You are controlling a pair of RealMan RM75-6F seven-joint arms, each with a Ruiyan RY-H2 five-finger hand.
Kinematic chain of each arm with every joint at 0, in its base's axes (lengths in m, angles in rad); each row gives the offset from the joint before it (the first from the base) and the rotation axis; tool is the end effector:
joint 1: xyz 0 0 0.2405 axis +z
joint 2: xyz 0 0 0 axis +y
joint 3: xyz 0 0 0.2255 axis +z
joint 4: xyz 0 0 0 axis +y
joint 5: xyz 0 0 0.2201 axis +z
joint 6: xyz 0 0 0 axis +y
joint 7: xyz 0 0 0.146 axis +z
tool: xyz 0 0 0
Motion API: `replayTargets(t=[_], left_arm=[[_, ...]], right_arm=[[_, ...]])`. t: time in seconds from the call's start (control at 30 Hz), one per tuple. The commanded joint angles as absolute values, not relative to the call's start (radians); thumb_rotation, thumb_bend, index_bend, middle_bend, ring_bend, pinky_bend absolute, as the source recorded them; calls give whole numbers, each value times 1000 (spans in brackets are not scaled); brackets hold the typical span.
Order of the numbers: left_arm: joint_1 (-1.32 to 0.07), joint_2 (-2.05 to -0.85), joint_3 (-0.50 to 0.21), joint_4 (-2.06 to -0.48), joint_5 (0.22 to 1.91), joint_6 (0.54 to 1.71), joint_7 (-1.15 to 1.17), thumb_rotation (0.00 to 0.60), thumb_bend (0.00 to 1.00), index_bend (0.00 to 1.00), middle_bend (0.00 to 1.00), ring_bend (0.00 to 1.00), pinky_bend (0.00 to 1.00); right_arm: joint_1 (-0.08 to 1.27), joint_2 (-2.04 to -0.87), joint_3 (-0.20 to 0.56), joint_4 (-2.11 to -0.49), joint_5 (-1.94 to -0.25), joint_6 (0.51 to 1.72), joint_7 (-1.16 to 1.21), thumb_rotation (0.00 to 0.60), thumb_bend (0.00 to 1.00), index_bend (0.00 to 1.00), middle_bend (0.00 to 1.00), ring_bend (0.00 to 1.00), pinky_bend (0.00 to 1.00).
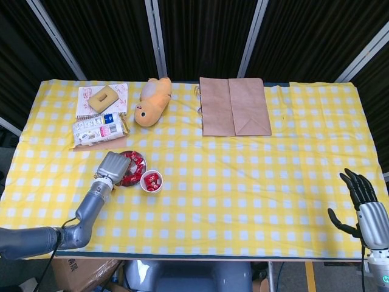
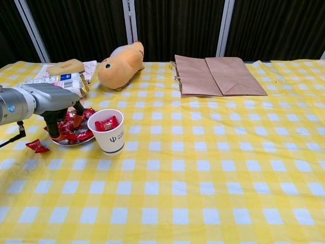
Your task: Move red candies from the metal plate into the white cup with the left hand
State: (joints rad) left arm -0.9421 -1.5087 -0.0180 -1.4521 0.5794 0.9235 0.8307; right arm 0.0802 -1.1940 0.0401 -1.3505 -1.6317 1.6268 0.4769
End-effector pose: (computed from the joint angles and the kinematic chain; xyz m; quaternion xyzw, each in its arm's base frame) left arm -0.1654 0.3449 -0.0299 -0.7970 -0.3120 -0.1392 0.4980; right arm -0.3059 -0.1788 0.1488 0.5548 -0.4094 0.5259 0.4980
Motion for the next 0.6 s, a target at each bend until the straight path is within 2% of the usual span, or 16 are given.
replayTargets(t=[0.03,0.3,0.6], left_arm=[[-944,-1513,-18,-1444,576,920,830,600,289,442,1000,1000,988],[-946,-1549,-14,-1403,568,901,821,600,299,459,1000,1000,989],[-938,-1553,-19,-1394,604,906,791,600,413,592,1000,1000,988]], right_arm=[[80,-1194,40,-1351,-1631,1626,478,600,424,0,0,0,0],[80,-1193,41,-1351,-1629,1625,477,600,424,0,0,0,0],[80,-1195,41,-1349,-1630,1624,478,600,423,0,0,0,0]])
